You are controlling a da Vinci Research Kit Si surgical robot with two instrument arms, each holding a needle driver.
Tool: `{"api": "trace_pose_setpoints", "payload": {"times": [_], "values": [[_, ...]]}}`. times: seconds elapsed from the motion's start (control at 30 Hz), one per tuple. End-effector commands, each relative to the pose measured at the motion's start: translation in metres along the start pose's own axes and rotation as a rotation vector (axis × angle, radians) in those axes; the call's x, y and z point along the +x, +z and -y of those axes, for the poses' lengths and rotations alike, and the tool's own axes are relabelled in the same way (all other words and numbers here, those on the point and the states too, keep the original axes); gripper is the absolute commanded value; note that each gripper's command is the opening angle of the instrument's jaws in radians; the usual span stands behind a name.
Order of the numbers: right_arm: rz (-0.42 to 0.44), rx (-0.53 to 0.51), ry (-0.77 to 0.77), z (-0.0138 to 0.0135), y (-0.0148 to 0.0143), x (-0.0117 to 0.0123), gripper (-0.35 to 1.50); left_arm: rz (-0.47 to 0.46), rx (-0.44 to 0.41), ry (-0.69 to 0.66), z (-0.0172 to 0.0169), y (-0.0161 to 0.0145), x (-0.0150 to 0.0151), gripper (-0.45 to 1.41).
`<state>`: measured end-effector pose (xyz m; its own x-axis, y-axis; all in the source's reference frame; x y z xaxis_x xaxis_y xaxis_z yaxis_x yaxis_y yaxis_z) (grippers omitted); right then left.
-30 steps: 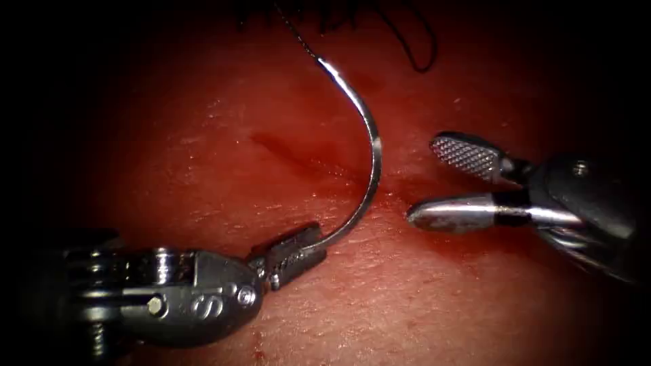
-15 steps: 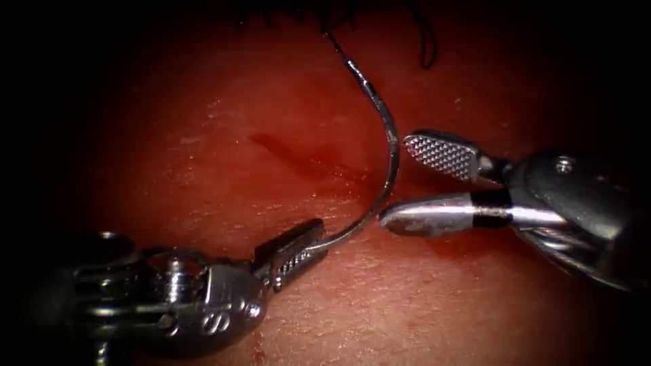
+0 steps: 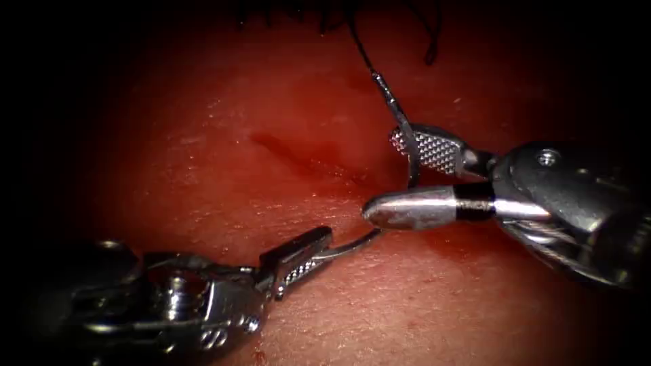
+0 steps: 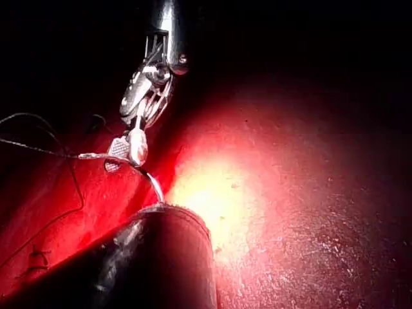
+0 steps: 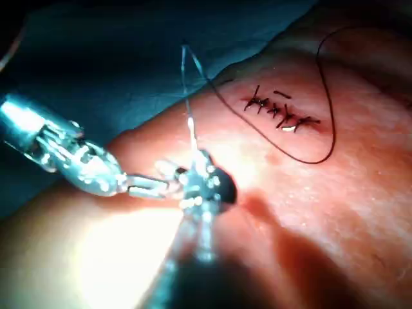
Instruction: Wound Closure
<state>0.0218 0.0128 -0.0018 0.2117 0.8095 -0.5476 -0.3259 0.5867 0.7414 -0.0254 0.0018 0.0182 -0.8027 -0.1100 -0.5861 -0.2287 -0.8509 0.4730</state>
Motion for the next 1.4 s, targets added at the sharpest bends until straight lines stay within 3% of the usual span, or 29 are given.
{"api": "trace_pose_setpoints", "payload": {"times": [0.03, 0.1, 0.13, 0.17, 0.27, 0.4, 0.47, 0.57, 0.67, 0.77, 0.93, 1.17, 1.2, 1.4], "values": [[-0.012, -0.018, 0.0, -0.0002, 0.0005, 0.0001, 0.89, 0.002, 0.0, -0.002, -0.0005, 0.0006, 0.0002, -0.45], [-0.022, -0.036, 0.003, -0.0002, 0.0004, 0.0004, 0.2, 0.001, 0.0, 0.004, -0.0006, 0.0006, 0.0002, -0.45], [-0.023, -0.057, 0.01, -0.0002, 0.0004, 0.0005, -0.3, 0.001, 0.0, 0.004, -0.0006, 0.0006, 0.0002, -0.45], [-0.023, -0.102, -0.007, -0.0001, 0.0004, 0.0007, -0.35, -0.001, -0.001, 0.004, -0.0006, 0.0006, 0.0002, -0.45], [-0.017, -0.19, -0.066, 0.0, 0.0004, 0.001, -0.35, -0.006, -0.002, 0.009, -0.0006, 0.0006, 0.0002, -0.45], [-0.011, -0.211, -0.091, 0.0, 0.0001, 0.0013, -0.35, -0.027, -0.011, 0.008, -0.0007, 0.0004, 0.0004, -0.06], [-0.011, -0.21, -0.091, 0.0, 0.0001, 0.0013, -0.35, -0.035, -0.015, 0.007, -0.0007, 0.0002, 0.0006, 0.04], [-0.008, -0.21, -0.114, -0.0001, 0.0001, 0.0014, -0.35, -0.038, -0.025, -0.079, -0.0004, 0.0001, 0.0008, 0.69], [-0.004, -0.207, -0.172, -0.0003, 0.0001, 0.0014, -0.35, -0.082, -0.067, -0.204, 0.0006, -0.0003, 0.001, 0.84], [-0.001, -0.168, -0.248, -0.0008, 0.0002, 0.0015, -0.35, -0.097, -0.119, -0.358, 0.0024, -0.0007, 0.0011, 0.77], [-0.015, -0.091, -0.328, -0.0016, 0.0003, 0.0023, -0.35, -0.106, -0.325, -0.657, 0.0071, -0.0011, 0.001, 0.86], [-0.103, 0.012, -0.415, -0.0016, -0.0007, 0.0036, -0.35, -0.157, -0.544, -0.89, 0.0121, 0.0001, 0.0004, 0.79], [-0.103, 0.012, -0.415, -0.0016, -0.0007, 0.0036, -0.35, -0.157, -0.544, -0.89, 0.0121, 0.0001, 0.0004, 0.79], [-0.148, 0.082, -0.493, -0.0018, -0.0006, 0.0042, -0.35, -0.115, -0.776, -1.069, 0.0128, 0.0028, 0.0, 0.81]]}}
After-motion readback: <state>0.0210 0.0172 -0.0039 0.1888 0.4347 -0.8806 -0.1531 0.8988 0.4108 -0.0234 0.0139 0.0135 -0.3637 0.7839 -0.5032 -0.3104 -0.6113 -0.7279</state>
